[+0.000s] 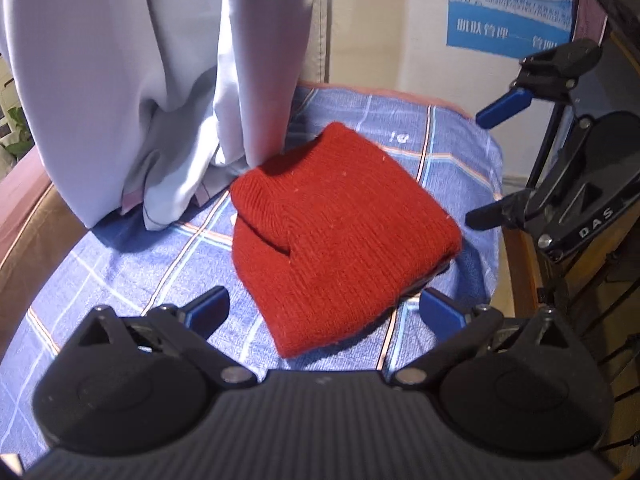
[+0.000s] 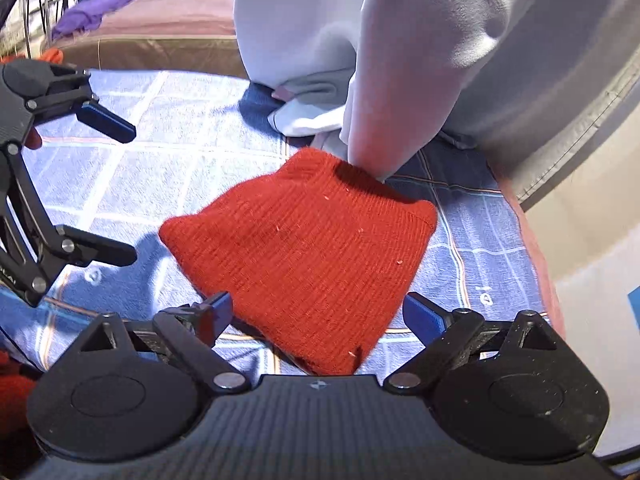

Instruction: Fold small clothes

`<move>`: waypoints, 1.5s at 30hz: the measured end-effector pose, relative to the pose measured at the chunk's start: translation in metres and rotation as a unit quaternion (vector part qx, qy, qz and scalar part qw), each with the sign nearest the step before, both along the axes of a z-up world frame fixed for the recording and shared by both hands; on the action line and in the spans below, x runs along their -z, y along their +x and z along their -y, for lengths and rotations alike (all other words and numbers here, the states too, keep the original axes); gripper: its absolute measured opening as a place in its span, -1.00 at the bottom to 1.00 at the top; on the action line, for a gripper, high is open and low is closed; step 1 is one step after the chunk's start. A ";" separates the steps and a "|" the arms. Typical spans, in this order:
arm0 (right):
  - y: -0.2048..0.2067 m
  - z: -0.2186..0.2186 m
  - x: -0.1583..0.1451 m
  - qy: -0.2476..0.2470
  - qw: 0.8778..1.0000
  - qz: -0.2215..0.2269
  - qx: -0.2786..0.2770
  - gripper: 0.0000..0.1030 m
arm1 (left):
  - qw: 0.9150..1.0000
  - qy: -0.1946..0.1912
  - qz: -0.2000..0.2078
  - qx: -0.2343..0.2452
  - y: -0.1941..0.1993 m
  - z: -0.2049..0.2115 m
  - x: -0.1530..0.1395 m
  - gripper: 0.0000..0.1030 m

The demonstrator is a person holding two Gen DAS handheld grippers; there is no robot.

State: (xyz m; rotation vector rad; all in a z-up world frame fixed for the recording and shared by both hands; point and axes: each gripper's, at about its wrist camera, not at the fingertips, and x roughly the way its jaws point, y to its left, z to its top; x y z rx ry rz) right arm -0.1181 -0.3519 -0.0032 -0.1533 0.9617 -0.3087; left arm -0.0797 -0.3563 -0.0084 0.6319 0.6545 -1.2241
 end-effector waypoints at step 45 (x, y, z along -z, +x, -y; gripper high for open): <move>0.020 0.019 0.022 -0.049 0.997 -0.058 0.002 1.00 | 0.997 0.059 0.032 -0.035 0.013 0.025 0.018 1.00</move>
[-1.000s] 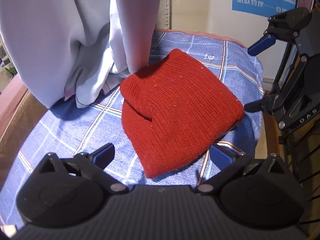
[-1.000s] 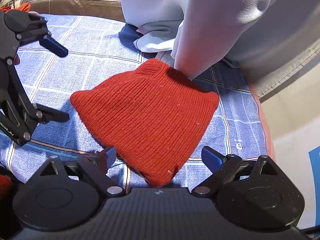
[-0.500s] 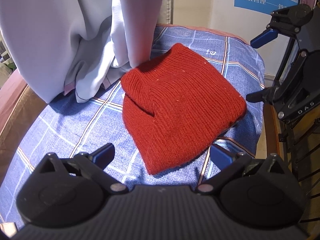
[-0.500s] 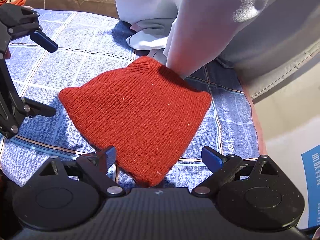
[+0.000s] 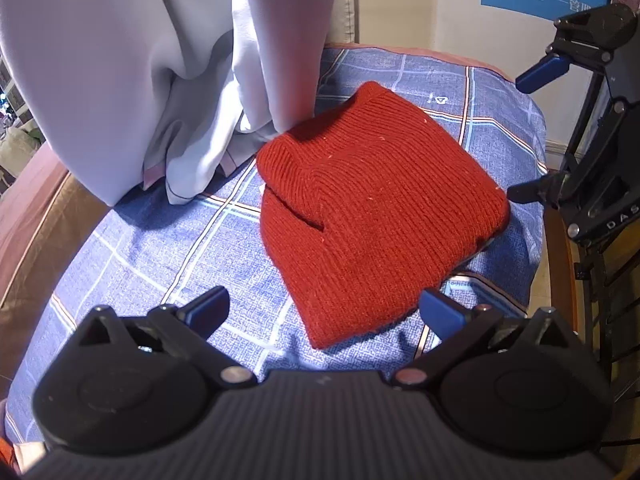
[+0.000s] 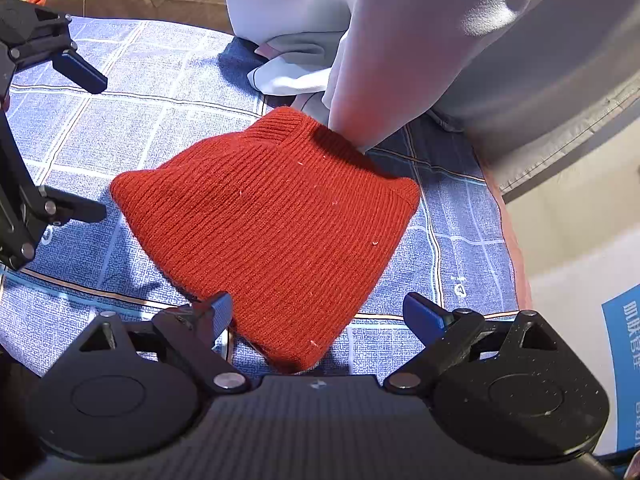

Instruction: Fold small clothes

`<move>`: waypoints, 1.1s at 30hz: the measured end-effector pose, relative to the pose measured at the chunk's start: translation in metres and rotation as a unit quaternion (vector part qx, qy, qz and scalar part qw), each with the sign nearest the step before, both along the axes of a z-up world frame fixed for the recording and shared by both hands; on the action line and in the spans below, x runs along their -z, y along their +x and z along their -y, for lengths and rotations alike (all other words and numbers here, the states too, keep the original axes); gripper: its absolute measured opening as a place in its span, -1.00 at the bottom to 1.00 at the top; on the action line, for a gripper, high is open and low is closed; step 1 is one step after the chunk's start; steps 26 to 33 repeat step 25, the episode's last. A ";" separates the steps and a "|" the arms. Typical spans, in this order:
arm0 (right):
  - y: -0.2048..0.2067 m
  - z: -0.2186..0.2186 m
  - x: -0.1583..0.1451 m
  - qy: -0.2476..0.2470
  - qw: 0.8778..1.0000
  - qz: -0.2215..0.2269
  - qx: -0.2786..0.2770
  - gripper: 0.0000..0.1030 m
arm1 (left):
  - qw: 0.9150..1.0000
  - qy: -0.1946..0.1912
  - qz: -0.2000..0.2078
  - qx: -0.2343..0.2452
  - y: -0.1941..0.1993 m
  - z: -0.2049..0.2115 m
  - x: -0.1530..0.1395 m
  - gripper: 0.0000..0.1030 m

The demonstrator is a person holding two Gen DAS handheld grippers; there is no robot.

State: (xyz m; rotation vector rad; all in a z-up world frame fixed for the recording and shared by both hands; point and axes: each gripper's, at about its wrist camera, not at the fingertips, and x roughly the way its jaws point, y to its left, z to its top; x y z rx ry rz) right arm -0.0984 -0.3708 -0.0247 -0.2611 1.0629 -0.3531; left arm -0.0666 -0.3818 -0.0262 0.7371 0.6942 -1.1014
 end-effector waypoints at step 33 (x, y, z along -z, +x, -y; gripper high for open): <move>0.004 0.004 0.005 -0.011 1.000 -0.002 -0.001 1.00 | 0.999 -0.021 -0.032 0.003 0.005 -0.001 -0.001 1.00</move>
